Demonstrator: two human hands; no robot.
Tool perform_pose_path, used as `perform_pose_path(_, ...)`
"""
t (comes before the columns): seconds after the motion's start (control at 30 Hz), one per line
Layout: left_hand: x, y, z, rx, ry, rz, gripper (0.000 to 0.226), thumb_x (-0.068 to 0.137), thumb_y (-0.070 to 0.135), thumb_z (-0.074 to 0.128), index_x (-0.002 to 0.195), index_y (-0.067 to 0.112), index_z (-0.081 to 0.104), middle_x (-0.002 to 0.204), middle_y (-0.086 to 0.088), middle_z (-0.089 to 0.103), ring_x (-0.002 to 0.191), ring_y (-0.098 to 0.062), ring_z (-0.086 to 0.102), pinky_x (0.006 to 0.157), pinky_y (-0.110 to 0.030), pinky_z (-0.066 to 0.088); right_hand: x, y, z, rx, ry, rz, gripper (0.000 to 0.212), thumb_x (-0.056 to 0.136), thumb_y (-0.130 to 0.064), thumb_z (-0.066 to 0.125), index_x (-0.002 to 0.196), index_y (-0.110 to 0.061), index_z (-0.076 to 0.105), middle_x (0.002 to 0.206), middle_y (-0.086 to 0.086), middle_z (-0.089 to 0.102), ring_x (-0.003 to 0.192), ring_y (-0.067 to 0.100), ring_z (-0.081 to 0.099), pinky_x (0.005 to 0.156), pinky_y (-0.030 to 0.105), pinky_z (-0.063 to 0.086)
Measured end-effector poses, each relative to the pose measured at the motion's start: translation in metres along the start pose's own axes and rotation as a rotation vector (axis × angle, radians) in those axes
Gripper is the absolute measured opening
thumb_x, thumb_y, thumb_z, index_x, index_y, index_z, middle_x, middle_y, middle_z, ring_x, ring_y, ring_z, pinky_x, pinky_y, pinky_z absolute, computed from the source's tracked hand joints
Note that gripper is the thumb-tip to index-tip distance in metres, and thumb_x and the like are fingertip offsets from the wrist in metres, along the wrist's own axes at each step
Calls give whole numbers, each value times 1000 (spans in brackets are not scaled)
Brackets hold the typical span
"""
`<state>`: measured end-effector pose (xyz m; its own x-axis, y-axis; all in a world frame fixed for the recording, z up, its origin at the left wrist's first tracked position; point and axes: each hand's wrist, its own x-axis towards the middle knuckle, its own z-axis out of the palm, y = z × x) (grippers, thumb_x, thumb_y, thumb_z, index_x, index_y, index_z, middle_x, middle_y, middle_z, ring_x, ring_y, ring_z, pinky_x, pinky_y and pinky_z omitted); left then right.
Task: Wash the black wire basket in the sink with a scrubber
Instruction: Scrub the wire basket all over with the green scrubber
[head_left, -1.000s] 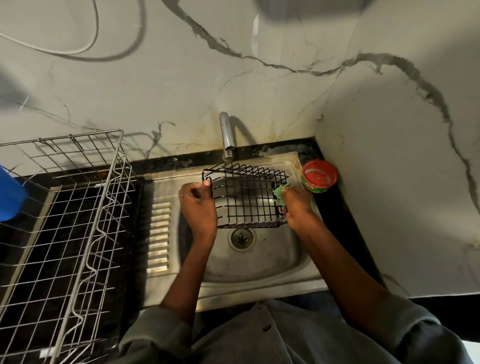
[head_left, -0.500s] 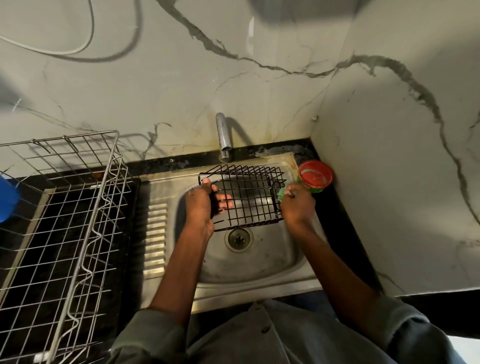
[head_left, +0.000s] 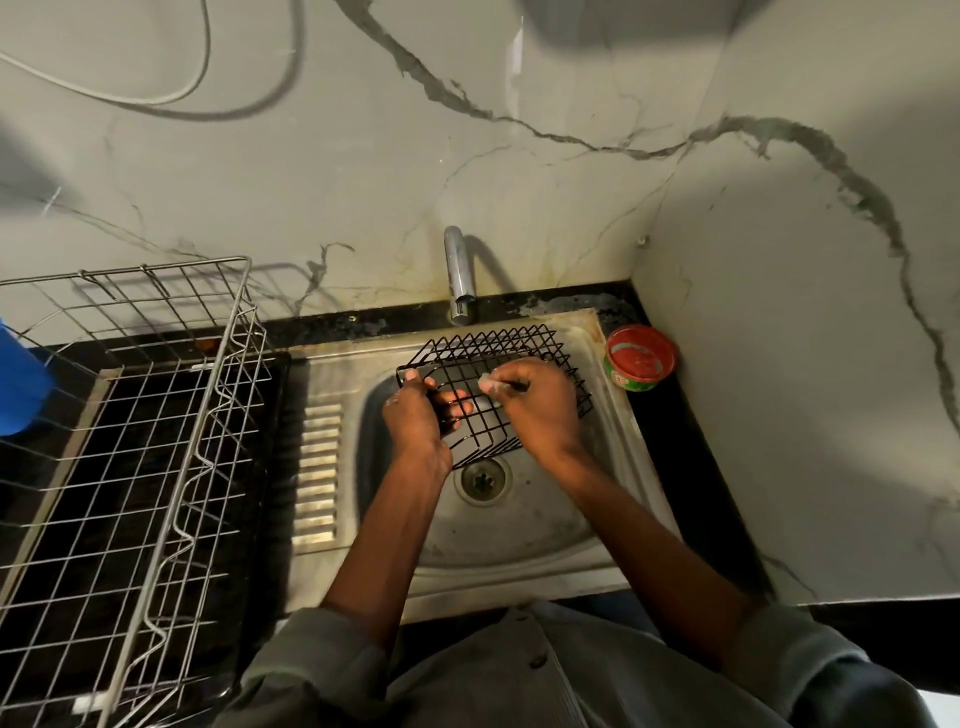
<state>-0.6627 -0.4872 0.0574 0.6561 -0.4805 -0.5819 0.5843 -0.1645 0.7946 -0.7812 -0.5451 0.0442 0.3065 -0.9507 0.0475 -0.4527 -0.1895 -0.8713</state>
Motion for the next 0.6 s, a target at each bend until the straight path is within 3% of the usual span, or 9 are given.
perform_pose_path(0.13,-3,-4,0,-8,6,-14,34,112,32,44,87,18,61,59,-2,70,49,-17,64,46,-26,42,5,8,-3,-51,48,70,39,83,-5,80,119,-20,73,119,-5,73,107,7,68,94,31,58)
perform_pose_path(0.27,-7,-11,7,17,-2,-16,35,111,31,45,85,16,63,63,-6,70,47,-19,63,42,-25,42,11,1,-2,-135,46,1,25,83,-3,77,102,-19,79,104,-3,78,96,8,70,89,33,60)
perform_pose_path(0.47,-14,-13,13,-1,-5,-48,34,111,26,44,86,15,64,59,-2,67,43,-14,61,41,-23,42,3,-13,2,-110,60,-61,36,85,7,70,109,-18,78,105,-3,78,92,4,69,86,25,59)
perform_pose_path(0.6,-10,-8,10,-73,42,-71,35,110,23,45,79,16,60,57,-1,64,35,-9,56,38,-18,38,-12,-13,6,-259,-76,-191,38,87,5,68,118,-17,72,112,-2,72,96,5,62,76,1,39)
